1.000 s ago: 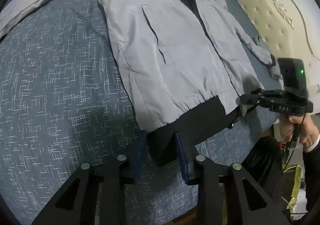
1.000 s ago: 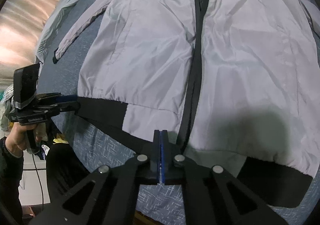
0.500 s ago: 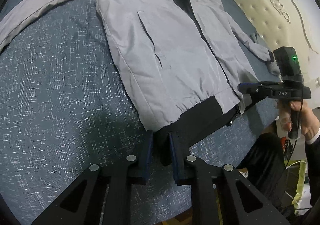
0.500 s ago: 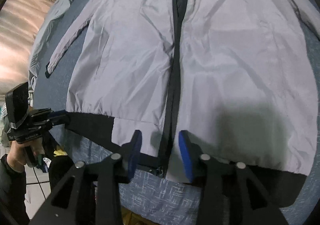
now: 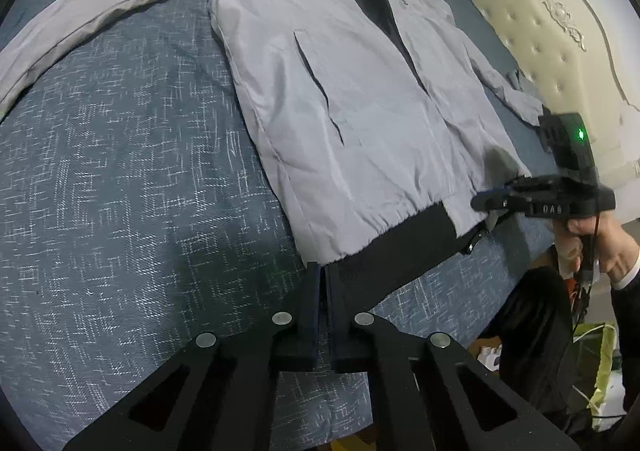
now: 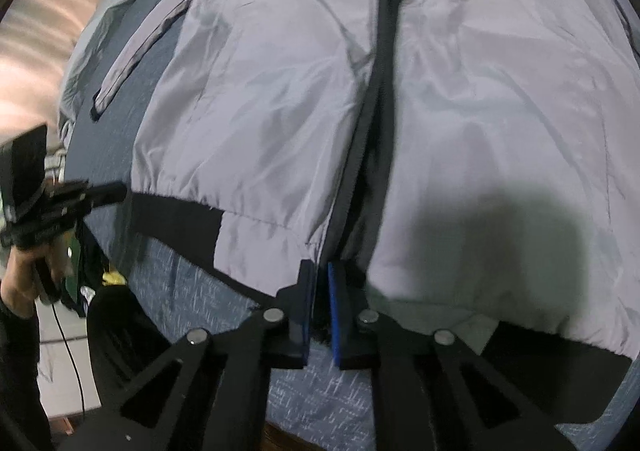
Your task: Fold clothes
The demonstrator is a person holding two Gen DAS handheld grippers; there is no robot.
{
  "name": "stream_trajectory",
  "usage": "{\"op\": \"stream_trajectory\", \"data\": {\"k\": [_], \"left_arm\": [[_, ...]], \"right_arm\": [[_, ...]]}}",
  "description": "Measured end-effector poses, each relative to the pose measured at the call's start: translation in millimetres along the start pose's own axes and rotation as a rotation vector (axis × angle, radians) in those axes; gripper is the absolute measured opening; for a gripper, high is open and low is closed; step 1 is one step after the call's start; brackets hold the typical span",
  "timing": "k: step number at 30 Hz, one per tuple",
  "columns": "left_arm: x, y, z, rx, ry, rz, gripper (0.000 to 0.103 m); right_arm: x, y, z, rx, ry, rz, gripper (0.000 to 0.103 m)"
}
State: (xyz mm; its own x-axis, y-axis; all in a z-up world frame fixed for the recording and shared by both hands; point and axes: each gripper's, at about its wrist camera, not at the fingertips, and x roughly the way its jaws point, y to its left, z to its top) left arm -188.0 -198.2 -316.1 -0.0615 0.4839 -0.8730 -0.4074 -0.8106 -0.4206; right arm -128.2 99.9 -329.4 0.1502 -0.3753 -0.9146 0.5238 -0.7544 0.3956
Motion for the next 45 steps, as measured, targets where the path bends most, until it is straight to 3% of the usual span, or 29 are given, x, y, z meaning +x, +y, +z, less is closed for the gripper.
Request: {"op": "stream_trajectory", "data": {"k": [9,14,19,21,29,32,39,45], "left_arm": [[-1,-8,-1,0.019,0.011,-0.005,0.002],[4,-8,-4,0.006,0.017,-0.019,0.006],[10,-5,0,-0.022,0.017,-0.045,0.032],[11,-6,2,-0.025,0.017,-0.054,0.035],[24,-7,6,-0.018,0.038,-0.034,0.033],[25,-7,5,-0.015,0.032,-0.028,0.016],[10,-1,4,-0.019,0.015,-0.029,0.013],[22,-2,3,-0.022,0.061,0.010,0.013]], "right_arm": [[2,7,-9,-0.042,0.044,-0.005,0.006],[-19,-6,-6,-0.010,-0.015,-0.014,0.006],[-24,-9,-6,-0.005,-0.026,-0.018,0.006],[-25,-12,-5,-0.007,-0.026,-0.015,0.006],[-14,-3,-3,-0.008,-0.018,-0.002,0.006],[-15,-1,-3,-0.014,-0.018,0.007,0.006],[-9,1,-3,-0.025,-0.004,0.014,0.006],[2,-1,-4,-0.022,0.030,0.011,0.007]]}}
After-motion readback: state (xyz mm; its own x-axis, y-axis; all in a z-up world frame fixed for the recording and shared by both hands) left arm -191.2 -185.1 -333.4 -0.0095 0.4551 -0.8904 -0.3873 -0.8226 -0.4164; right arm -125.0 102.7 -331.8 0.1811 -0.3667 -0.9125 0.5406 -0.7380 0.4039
